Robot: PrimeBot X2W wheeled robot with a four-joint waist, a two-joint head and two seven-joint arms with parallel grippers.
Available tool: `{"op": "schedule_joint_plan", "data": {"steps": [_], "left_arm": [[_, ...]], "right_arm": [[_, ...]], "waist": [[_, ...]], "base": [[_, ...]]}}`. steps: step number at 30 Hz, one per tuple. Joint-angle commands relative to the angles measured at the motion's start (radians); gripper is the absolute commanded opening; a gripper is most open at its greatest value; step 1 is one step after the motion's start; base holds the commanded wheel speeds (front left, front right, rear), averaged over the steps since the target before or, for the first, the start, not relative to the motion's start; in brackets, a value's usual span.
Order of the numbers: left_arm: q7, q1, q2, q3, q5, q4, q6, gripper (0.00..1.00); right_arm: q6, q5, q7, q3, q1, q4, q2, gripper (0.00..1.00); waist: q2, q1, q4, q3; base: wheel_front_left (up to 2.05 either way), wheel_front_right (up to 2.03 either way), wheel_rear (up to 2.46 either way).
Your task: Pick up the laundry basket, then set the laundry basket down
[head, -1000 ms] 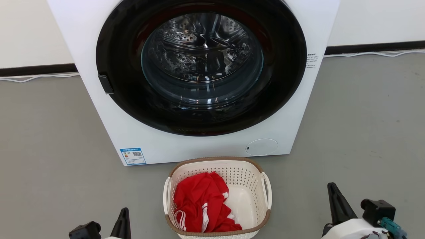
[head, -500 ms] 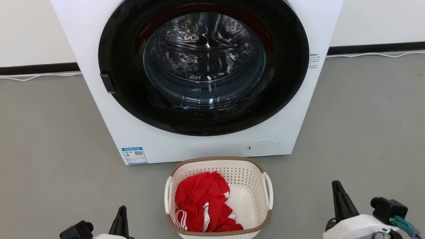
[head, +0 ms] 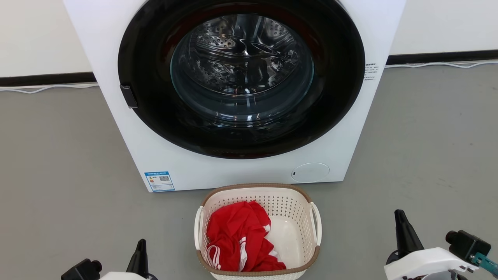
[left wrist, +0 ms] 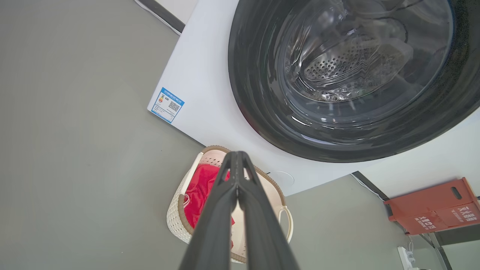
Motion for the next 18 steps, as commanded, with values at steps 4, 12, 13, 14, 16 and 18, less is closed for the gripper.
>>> {"op": "schedule_joint_plan", "data": {"steps": [4,12,13,14,16,18], "left_arm": [[0.014,-0.056,0.008,0.020,-0.065,-0.038,-0.017,0.00],[0.034,-0.061,0.009,0.028,-0.138,-0.049,-0.024,0.00],[0.037,-0.062,0.009,0.029,-0.148,-0.050,-0.025,0.00],[0.040,-0.063,0.009,0.030,-0.158,-0.052,-0.026,0.00],[0.046,-0.064,0.009,0.032,-0.179,-0.055,-0.028,0.00],[0.052,-0.066,0.010,0.034,-0.200,-0.058,-0.030,0.00]], "right_arm": [[0.003,0.080,0.017,0.002,-0.038,-0.038,-0.006,0.00],[0.003,0.168,0.037,-0.001,-0.040,-0.049,-0.006,0.00],[0.003,0.181,0.040,-0.001,-0.040,-0.051,-0.006,0.00],[0.003,0.193,0.043,-0.001,-0.040,-0.052,-0.006,0.00],[0.003,0.218,0.049,-0.002,-0.041,-0.056,-0.006,0.00],[0.003,0.244,0.055,-0.003,-0.041,-0.059,-0.006,0.00]], "waist": [[-0.0001,-0.0001,0.003,0.000],[-0.0001,-0.0001,0.006,0.001],[-0.0001,-0.0001,0.007,0.001],[-0.0001,-0.0001,0.007,0.001],[-0.0001,-0.0001,0.008,0.001],[-0.0001,-0.0001,0.009,0.001]], "base": [[0.00,0.00,0.00],[0.00,0.00,0.00],[0.00,0.00,0.00],[0.00,0.00,0.00],[0.00,0.00,0.00],[0.00,0.00,0.00]]}}
